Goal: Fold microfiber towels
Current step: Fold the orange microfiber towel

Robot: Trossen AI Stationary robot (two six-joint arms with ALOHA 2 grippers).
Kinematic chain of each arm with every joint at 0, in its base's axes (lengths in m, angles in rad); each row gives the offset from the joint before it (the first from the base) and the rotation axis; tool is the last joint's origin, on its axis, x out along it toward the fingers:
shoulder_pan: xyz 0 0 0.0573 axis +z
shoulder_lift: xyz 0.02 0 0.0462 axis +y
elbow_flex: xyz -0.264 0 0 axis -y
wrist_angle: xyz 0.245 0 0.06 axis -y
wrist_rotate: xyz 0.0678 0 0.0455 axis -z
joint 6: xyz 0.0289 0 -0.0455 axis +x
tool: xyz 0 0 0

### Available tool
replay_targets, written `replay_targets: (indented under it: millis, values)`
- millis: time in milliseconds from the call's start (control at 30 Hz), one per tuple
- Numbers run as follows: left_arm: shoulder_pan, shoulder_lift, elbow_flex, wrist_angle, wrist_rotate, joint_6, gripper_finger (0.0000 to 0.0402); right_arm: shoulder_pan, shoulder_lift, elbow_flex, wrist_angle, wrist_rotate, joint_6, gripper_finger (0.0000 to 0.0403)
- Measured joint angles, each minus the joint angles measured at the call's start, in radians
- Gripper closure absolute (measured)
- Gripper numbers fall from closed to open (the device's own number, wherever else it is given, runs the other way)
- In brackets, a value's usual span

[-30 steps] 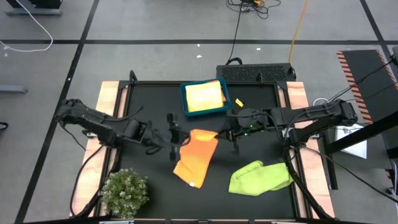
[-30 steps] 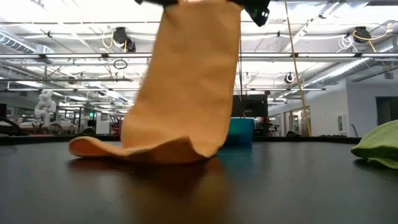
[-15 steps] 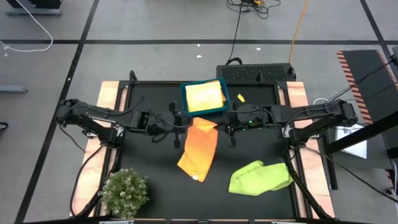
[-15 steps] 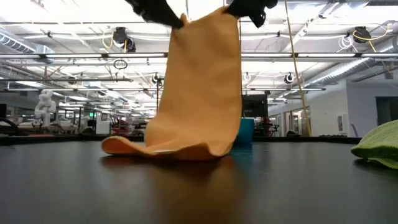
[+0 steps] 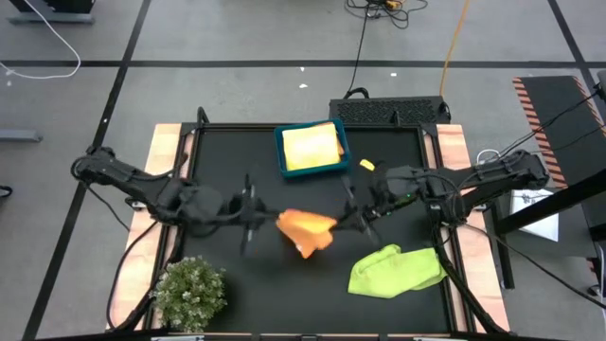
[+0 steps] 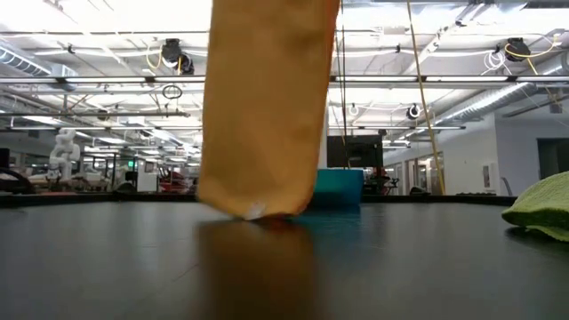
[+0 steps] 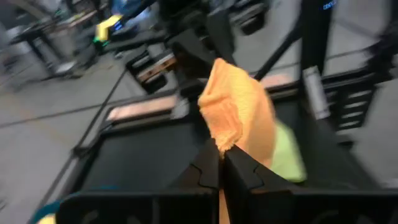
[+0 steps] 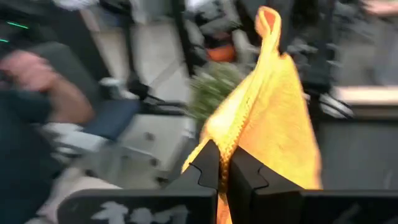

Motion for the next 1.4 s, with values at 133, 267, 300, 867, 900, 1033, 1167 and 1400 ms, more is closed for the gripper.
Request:
replay_targets:
  millis: [133, 267, 300, 867, 900, 1033, 1167, 1400]
  values:
    - [-0.121, 0.004, 0.045, 0.007, -0.033, -0.011, 0.0399, 0.067, 0.001, 0.0, 0.092, -0.029, 0.027, 0.0401]
    - [-0.202, 0.016, 0.067, 0.048, -0.082, -0.029, 0.0397, 0.112, 0.004, 0.0, 0.141, -0.028, 0.062, 0.0401]
    - [-0.214, 0.017, 0.07, 0.058, -0.088, -0.038, 0.0397, 0.117, 0.004, 0.0, 0.151, -0.032, 0.08, 0.0401]
    - [0.118, 0.031, -0.107, -0.071, 0.164, -0.293, 0.0393, -0.051, 0.023, -0.082, -0.171, 0.014, 0.235, 0.0401]
    - [0.145, 0.031, -0.13, -0.065, 0.167, -0.282, 0.0391, -0.066, 0.023, -0.102, -0.171, 0.021, 0.242, 0.0401]
    - [0.247, 0.032, -0.205, -0.033, 0.172, -0.178, 0.0395, -0.14, 0.023, -0.189, -0.149, 0.053, 0.249, 0.0401]
    - [0.328, 0.032, -0.299, 0.089, 0.213, -0.082, 0.0395, -0.216, 0.023, -0.26, -0.127, 0.073, 0.235, 0.0401]
    - [0.432, 0.032, -0.386, 0.199, 0.281, -0.007, 0.0397, -0.299, 0.024, -0.293, -0.076, 0.121, 0.125, 0.0401]
